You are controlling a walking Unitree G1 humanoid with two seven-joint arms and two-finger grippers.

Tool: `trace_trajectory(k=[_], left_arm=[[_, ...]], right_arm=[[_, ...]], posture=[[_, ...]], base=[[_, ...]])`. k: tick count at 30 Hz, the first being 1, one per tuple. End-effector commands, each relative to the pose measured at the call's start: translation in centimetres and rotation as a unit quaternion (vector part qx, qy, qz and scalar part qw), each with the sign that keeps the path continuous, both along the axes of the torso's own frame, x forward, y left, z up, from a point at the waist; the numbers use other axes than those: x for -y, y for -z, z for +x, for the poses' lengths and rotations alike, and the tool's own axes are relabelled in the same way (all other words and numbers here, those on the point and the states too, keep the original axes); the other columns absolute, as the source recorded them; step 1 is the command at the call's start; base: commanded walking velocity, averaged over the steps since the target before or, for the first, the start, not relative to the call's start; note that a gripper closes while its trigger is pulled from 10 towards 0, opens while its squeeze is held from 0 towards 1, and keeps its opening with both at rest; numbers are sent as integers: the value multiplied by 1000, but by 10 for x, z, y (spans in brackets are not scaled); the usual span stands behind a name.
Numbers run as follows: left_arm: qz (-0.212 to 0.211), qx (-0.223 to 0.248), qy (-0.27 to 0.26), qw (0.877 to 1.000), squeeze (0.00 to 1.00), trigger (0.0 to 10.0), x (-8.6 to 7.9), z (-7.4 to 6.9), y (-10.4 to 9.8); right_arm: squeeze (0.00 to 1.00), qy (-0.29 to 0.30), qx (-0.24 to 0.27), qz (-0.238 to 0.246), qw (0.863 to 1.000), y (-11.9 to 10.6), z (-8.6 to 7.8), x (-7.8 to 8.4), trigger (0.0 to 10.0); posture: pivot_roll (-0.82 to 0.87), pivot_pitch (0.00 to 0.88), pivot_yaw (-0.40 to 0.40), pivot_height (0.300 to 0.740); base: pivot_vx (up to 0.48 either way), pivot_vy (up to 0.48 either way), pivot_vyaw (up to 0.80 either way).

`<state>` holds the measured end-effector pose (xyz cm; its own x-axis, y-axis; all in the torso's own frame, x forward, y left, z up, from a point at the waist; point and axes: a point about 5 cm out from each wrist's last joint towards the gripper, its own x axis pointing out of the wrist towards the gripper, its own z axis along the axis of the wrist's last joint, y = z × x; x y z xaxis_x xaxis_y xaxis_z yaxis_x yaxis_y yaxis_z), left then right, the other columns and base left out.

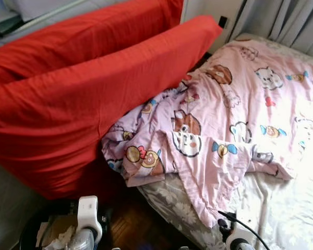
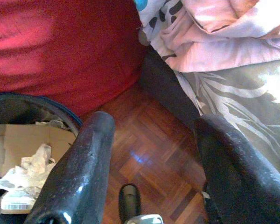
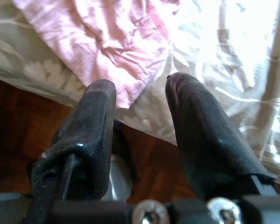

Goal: Clean up the room

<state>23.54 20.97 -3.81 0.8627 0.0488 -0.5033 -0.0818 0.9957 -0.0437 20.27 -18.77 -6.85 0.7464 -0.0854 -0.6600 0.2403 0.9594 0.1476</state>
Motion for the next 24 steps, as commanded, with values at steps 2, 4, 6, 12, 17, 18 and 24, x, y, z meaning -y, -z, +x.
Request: trace_trajectory(k=[2, 4, 6, 12, 17, 18, 24], left_arm=[[-7, -3, -9, 1000, 0, 10000, -2, -10, 5], [-7, 6, -8, 1000, 0, 10000, -1, -8, 3], [-6, 25, -7, 1000, 0, 10000, -2, -3, -2], [-4, 96, -16, 995, 0, 10000, -7, 9, -22], [5, 153, -17, 988, 0, 10000, -6, 9, -38], [8, 163, -16, 987, 0, 10000, -6, 8, -41], [24, 204, -2, 979, 0, 10000, -1, 6, -55]], right_arm=[[0, -5, 11, 4, 1000, -1, 2, -2, 10000], [0, -8, 18, 3, 1000, -3, 4, -3, 10000], [0, -12, 39, 1, 999, -9, 12, -3, 10000], [0, -35, 127, -3, 991, -31, 37, -9, 10000], [0, -42, 197, -7, 980, -46, 46, -11, 10000], [0, -44, 204, -8, 978, -48, 45, -11, 10000], [0, -43, 217, -22, 975, -48, 38, -8, 10000]], posture=[[87, 198, -38, 740], [87, 198, -38, 740], [88, 195, -38, 740], [82, 181, -40, 740], [78, 163, -46, 740], [77, 156, -48, 740], [76, 127, -46, 740]], base=[[0, 0, 0], [0, 0, 0], [0, 0, 0], [0, 0, 0], [0, 0, 0], [0, 0, 0], [0, 0, 0]])
